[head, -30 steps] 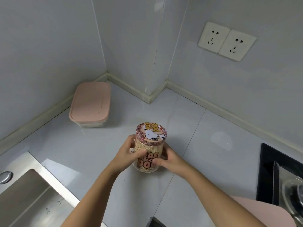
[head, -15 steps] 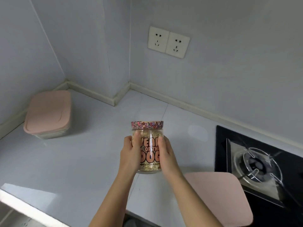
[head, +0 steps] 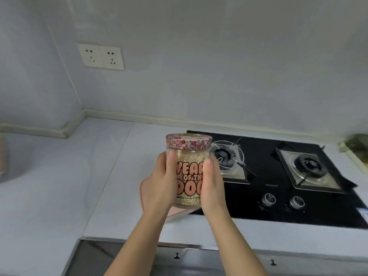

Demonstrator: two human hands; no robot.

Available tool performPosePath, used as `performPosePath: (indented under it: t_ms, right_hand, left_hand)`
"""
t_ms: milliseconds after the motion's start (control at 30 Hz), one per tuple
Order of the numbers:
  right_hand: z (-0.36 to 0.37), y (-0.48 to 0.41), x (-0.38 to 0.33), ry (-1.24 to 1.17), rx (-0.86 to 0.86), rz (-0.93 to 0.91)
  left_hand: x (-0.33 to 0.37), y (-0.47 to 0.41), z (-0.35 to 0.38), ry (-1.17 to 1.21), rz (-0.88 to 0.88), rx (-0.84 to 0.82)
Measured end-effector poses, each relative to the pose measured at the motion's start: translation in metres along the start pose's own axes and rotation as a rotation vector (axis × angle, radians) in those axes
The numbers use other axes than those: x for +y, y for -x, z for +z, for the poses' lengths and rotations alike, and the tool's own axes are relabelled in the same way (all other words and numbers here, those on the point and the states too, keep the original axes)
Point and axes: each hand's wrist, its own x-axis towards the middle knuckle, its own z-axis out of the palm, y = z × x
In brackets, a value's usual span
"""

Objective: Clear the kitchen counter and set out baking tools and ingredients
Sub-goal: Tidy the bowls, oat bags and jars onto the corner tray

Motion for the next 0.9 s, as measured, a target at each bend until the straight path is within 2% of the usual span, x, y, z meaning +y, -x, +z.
performPosePath:
  t_ms: [67, 133, 233, 367, 433, 533, 667, 900]
  right_hand:
    - [-0.047, 0.017, -0.003, 0.004, 0.051, -0.019]
    - [-0.088, 0.031, -0.008, 0.042, 0.118, -0.103]
    - [-0.141, 0.046, -0.012, 0.064, 0.154, -0.048]
    - [-0.200, 0.062, -0.022, 0.138, 0.253, -0.134]
    - [-0.231, 0.064, -0.018, 0.110, 0.286, -0.061]
    - [-0.279, 0.059, -0.018, 0.188, 0.387, -0.093]
    - [-0.335, 0.057, -0.007, 0.156, 0.459, 0.020]
    - [-0.477, 0.025, 0.022, 0.204, 0.618, 0.139]
  left_hand:
    - [0.017, 0.034, 0.038, 0.005, 0.017, -0.029]
    - [0.021, 0.060, 0.072, 0.074, 0.126, -0.062]
    - [0.025, 0.088, 0.116, 0.093, 0.099, -0.112]
    - [0.041, 0.113, 0.169, 0.105, 0.152, -0.192]
    - [0.043, 0.119, 0.201, 0.095, 0.130, -0.239]
    - [0.052, 0.122, 0.250, 0.070, 0.152, -0.313]
    - [0.051, 0.130, 0.314, 0.048, 0.080, -0.413]
    - [0.060, 0.136, 0.477, 0.053, 0.026, -0.624]
